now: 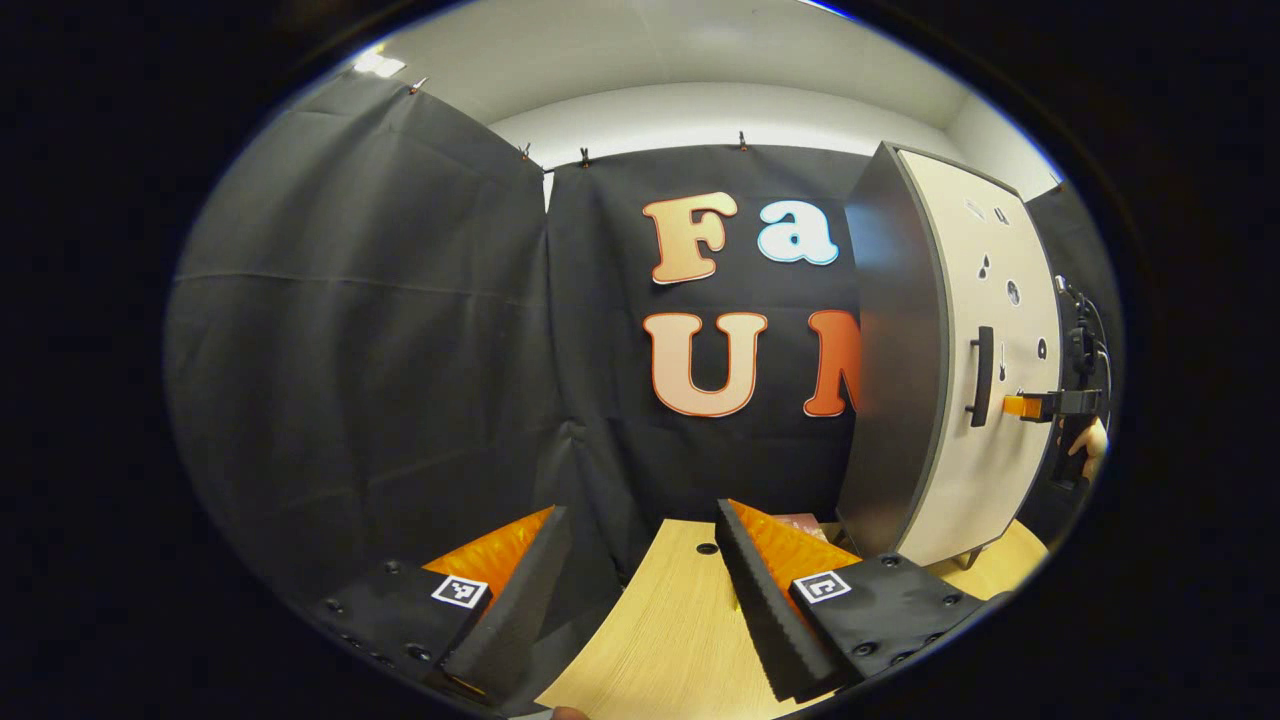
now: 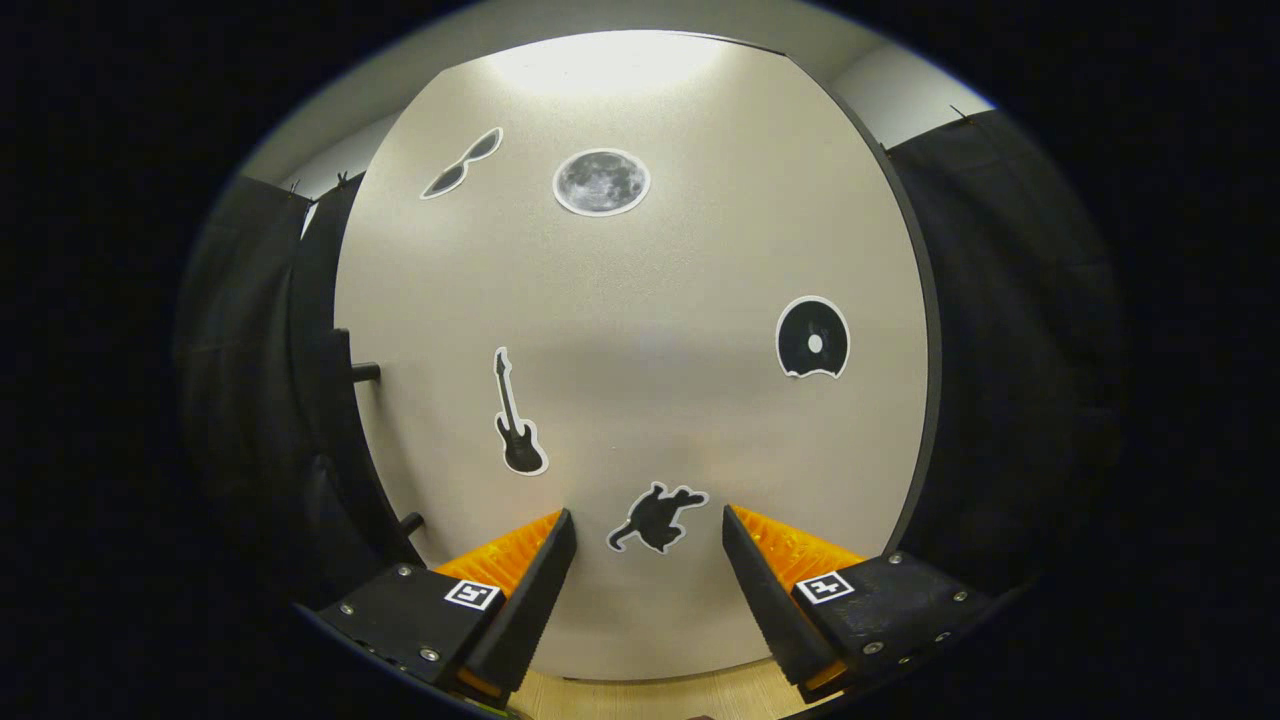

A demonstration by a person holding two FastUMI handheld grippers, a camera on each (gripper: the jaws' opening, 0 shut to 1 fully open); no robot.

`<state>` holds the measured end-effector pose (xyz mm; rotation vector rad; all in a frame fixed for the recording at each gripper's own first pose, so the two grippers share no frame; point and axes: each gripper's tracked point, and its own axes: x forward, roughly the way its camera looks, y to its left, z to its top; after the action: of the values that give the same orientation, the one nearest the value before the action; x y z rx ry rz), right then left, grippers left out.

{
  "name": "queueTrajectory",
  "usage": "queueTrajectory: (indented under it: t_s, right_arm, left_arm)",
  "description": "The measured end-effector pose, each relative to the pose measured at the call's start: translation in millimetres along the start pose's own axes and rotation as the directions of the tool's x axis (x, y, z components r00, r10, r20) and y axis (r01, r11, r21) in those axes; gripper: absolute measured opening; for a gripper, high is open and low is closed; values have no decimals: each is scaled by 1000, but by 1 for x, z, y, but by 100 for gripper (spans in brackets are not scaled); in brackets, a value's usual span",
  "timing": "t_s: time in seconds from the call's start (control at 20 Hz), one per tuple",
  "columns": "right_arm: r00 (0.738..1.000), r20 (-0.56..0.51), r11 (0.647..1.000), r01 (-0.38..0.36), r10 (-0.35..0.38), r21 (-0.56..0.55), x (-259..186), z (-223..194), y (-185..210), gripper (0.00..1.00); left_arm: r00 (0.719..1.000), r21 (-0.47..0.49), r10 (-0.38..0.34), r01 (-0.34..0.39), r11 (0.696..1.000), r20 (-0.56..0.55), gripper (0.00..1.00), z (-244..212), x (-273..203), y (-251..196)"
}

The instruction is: Open the cabinet door with the right hand, grasp the bottle in the cabinet with the left hand and place it on the coaster, then close the cabinet door with the right hand.

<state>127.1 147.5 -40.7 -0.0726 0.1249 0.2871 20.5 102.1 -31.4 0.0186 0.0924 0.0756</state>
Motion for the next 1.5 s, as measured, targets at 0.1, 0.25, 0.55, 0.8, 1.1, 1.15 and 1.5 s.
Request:
queueTrajectory:
  t_s: [0.1, 0.25, 0.55, 0.8, 1.1, 1.15, 1.5]
  right_arm:
    - [1000, -3, 1000, 7, -7, -13, 0, 1, 0, 92]
    - [1000, -4, 999, 9, -9, -33, -1, 2, 0, 92]
    - [999, -38, 999, -17, 16, -34, -17, 14, -3, 93]
    - [999, 49, 992, -2, 8, -130, -78, 73, -29, 93]
    - [989, 146, 982, 41, -14, -183, -161, 140, -63, 93]
    - [988, 152, 983, 43, -16, -176, -174, 146, -69, 93]
    - [974, 220, 987, 89, -59, -131, -254, 176, -103, 93]
  left_arm:
    - [1000, -8, -14, 14, 1000, 5, 95, 1, 4, -4]
    - [1000, -10, -24, 24, 1000, 6, 95, 4, 13, -7]
    - [998, 3, -57, 57, 998, 26, 95, 30, 30, -23]
    - [993, 12, -89, 88, 996, 81, 95, 64, 43, -38]
    - [976, 19, -108, 106, 994, 192, 95, 124, 47, -51]
    - [972, 20, -111, 110, 994, 206, 95, 133, 46, -54]
    - [952, -24, -182, 194, 981, 245, 95, 168, 28, -87]
